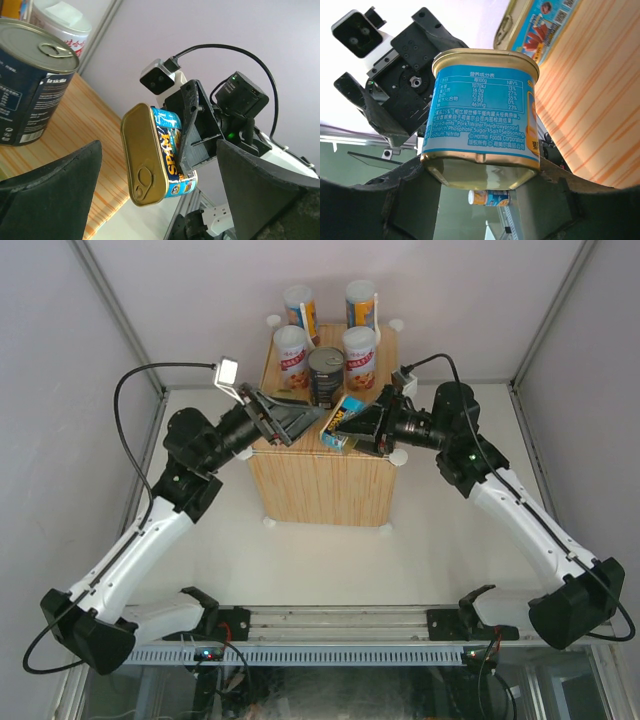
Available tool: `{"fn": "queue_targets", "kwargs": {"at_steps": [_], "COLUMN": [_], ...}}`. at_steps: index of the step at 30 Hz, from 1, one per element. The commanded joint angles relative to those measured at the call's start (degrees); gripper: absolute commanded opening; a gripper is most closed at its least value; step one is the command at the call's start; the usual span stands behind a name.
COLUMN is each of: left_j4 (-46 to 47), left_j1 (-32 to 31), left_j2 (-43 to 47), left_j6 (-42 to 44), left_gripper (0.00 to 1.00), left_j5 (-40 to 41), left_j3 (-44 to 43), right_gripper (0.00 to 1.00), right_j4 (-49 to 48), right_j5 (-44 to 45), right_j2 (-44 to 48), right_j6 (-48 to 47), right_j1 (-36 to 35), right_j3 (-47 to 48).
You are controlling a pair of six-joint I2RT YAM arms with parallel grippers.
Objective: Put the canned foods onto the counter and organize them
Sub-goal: Place the canned food on the counter.
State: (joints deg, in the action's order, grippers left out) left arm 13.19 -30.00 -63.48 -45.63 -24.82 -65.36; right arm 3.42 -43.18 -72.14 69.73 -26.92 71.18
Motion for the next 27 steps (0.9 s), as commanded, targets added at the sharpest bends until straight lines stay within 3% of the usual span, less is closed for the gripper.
{"fn": "queue_targets", "kwargs": {"at_steps": [1,12,27], "left_j4": [-3.1,-11.1,-14.0], "left_j1": [-1.2,-5.4,-7.5], "left_j2": [1.0,-0.6,-3.6], "left_j6": [4.8,12.5,15.9], "left_gripper": [0.99,0.99,0.99], "left_j5": [3.5,9.7,16.6], "left_j3": [-1.5,-5.0,-7.6], "right_gripper": [0.0,0.07,0.36], "right_j4": [0.9,4.8,12.2], "right_j5": [-0.3,-0.2,-0.5], "right_j2": [0.1,-0.8,-1.6], "right_j6": [0.6,1.6,-0.1], "right_j1": [0.0,1.2,2.4], "right_j3": [1.4,1.0,4.2]}}
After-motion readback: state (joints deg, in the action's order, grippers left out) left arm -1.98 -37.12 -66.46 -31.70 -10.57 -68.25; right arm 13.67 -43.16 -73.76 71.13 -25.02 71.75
